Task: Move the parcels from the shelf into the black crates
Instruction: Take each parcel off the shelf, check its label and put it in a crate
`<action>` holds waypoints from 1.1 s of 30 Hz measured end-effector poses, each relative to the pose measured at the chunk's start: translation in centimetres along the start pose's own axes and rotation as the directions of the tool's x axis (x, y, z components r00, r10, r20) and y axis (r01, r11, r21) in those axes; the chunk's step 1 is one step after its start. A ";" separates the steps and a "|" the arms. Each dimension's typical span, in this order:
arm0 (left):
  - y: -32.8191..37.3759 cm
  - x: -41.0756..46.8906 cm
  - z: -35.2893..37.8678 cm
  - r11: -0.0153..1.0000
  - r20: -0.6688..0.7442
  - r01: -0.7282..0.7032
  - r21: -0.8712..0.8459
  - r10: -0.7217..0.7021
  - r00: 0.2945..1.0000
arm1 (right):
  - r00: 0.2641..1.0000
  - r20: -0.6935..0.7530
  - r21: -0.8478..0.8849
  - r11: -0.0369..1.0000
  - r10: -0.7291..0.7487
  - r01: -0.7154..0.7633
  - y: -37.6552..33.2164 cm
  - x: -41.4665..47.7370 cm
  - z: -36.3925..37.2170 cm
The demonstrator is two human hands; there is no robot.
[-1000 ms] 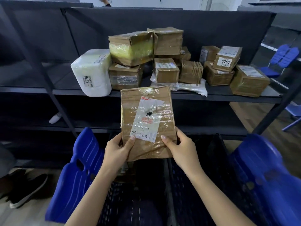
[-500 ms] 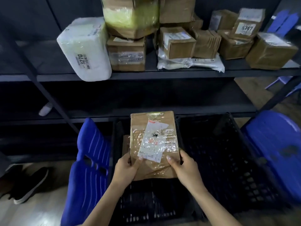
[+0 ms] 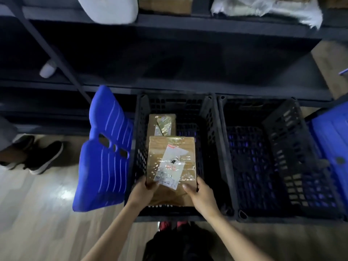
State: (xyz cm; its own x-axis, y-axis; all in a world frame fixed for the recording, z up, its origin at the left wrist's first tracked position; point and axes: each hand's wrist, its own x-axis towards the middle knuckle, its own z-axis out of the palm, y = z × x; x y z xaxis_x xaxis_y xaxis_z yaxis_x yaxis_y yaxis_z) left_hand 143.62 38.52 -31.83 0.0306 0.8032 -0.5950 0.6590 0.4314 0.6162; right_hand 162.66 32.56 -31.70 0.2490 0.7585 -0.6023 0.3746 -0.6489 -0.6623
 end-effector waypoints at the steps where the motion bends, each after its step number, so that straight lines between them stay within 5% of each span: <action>1: -0.4 0.2 0.3 1.000 -0.004 0.013 0.014 -0.013 1.000 | 1.000 0.006 -0.018 1.000 0.004 -0.004 0.4 0.3 0.4; 16: -3.2 4.5 2.9 0.983 0.074 0.169 0.068 -0.174 0.982 | 0.983 0.063 -0.122 0.979 0.171 -0.162 2.4 6.1 4.9; 24: -3.7 6.6 3.7 0.964 0.099 0.264 0.031 -0.266 0.959 | 0.990 0.065 -0.130 0.984 0.127 -0.118 2.6 7.8 5.8; 33: -2.9 5.8 4.3 0.961 -0.032 0.260 0.091 -0.258 0.966 | 0.993 0.072 -0.162 0.984 0.091 -0.079 2.7 7.7 5.9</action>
State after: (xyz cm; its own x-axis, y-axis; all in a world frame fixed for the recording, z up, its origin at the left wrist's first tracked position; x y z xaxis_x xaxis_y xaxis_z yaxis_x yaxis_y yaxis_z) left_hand 145.11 40.13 -39.25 -0.1647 0.6774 -0.7170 0.7100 0.5860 0.3906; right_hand 160.29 36.28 -40.78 0.2175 0.6899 -0.6904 0.4936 -0.6880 -0.5319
